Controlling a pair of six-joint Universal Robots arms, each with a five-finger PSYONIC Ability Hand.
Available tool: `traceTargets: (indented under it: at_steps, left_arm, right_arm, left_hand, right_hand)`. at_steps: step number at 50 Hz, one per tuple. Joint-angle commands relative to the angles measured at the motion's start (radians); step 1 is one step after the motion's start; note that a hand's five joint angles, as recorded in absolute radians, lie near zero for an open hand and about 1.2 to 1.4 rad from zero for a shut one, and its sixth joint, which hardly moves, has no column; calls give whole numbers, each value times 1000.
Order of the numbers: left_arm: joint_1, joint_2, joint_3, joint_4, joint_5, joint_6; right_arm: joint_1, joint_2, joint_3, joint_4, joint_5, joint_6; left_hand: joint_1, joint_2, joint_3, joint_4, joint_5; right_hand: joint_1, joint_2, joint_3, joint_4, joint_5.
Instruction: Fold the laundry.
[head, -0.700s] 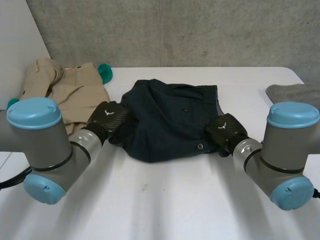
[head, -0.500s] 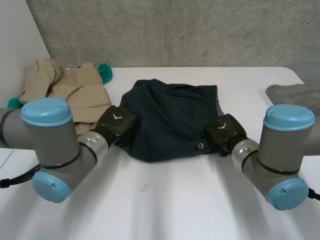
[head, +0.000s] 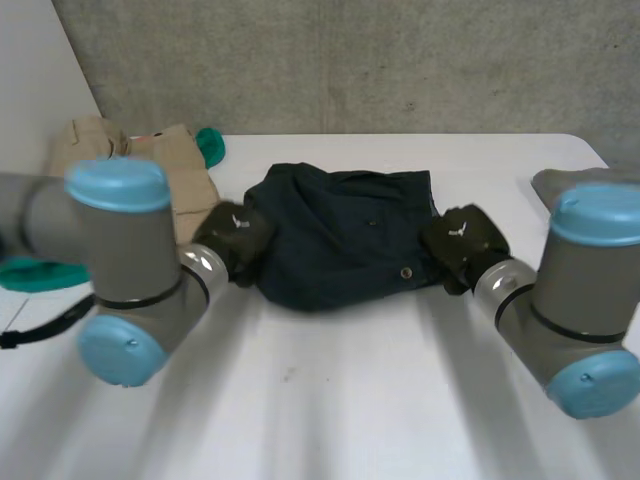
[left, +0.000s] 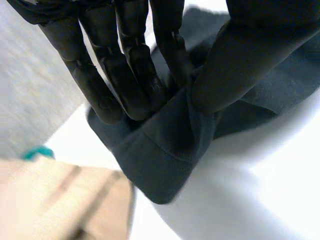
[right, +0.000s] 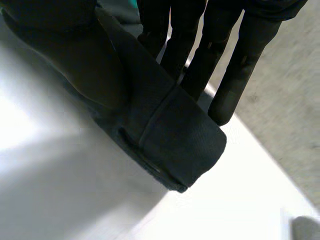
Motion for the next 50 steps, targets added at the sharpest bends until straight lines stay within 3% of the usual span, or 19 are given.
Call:
traceTargets:
  at_steps: [1, 5, 12, 19, 20, 21, 22, 24, 25, 28, 32, 38, 41, 42, 44, 47, 50]
  left_arm:
    - [-2, 305, -59, -11, 26, -91]
    - [16, 244, -2, -32, 47, -107]
    - [47, -78, 251, -90, 24, -51]
    - [61, -336, 495, -118, 7, -36]
    - [61, -350, 515, -116, 7, -34]
    - [61, -360, 531, -116, 4, -33]
    - [59, -370, 562, -116, -3, -27]
    - [59, -364, 582, -118, -22, -28]
    - [62, -356, 585, -120, -37, -30]
    - [71, -280, 564, -123, -103, -42]
    - [79, -119, 451, -118, -135, -64]
    - [68, 142, 149, -139, -79, -57]
    - [62, 213, 24, -152, -51, -51]
    - [58, 251, -50, -156, -37, -54]
    - [54, 280, -118, -159, -21, -57]
    - [51, 293, -223, -155, 3, -62]
    - [48, 256, -275, -152, 19, -67]
  right_arm:
    - [-4, -209, -19, 157, -20, -52]
    - [-4, -191, -67, 229, -52, -51]
    - [39, 40, -239, 164, -29, 39]
    - [82, 301, -407, 73, 117, 69]
    - [87, 321, -423, 61, 140, 69]
    - [91, 338, -435, 49, 163, 73]
    - [97, 352, -452, 29, 202, 75]
    - [99, 347, -454, 6, 238, 81]
    - [99, 341, -454, -7, 252, 86]
    - [102, 289, -428, -28, 264, 110]
    - [90, 142, -357, -7, 197, 109]
    - [6, -99, -239, 148, 4, 37]
    - [-27, -144, -196, 240, -70, -6]
    - [-47, -163, -167, 295, -113, -37]
    - [-68, -176, -135, 343, -150, -65]
    - [-107, -182, -56, 409, -207, -120]
    - [-131, -176, 17, 371, -247, -161]
  left_hand:
    - [265, 203, 207, 199, 215]
    - [265, 203, 207, 199, 215]
    - [265, 203, 207, 199, 215]
    - [248, 186, 190, 182, 198]
    - [91, 29, 33, 24, 40]
    - [-111, -173, -169, -178, -162]
    - [-561, -623, -619, -627, -611]
    - [-829, -891, -887, -895, -879]
    - [-879, -941, -937, -945, -929]
    - [-957, -1019, -1015, -1023, -1007]
    - [-957, -1019, -1015, -1023, -1007]
    - [-907, -969, -965, -973, -957]
    - [-847, -910, -906, -914, -898]
    - [-772, -834, -830, -838, -822]
    - [-634, -696, -692, -700, -684]
    - [-557, -619, -615, -623, -607]
    - [-568, -630, -626, -635, -619]
  right_hand:
    - [256, 216, 209, 202, 233]
    - [256, 216, 209, 202, 233]
    - [256, 216, 209, 202, 233]
    - [256, 216, 209, 202, 233]
    - [256, 216, 209, 202, 233]
    - [64, 24, 17, 10, 41]
    - [-478, -519, -526, -533, -502]
    - [-867, -907, -914, -921, -890]
    - [-965, -1006, -1013, -1020, -989]
    - [-965, -1006, -1013, -1020, -989]
    - [-965, -1006, -1013, -1020, -989]
    - [-965, -1006, -1013, -1020, -989]
    - [-872, -912, -919, -926, -895]
    - [-709, -749, -756, -763, -732]
    - [-608, -648, -655, -662, -631]
    - [-581, -621, -628, -635, -604]
    - [-575, -615, -622, -629, -598]
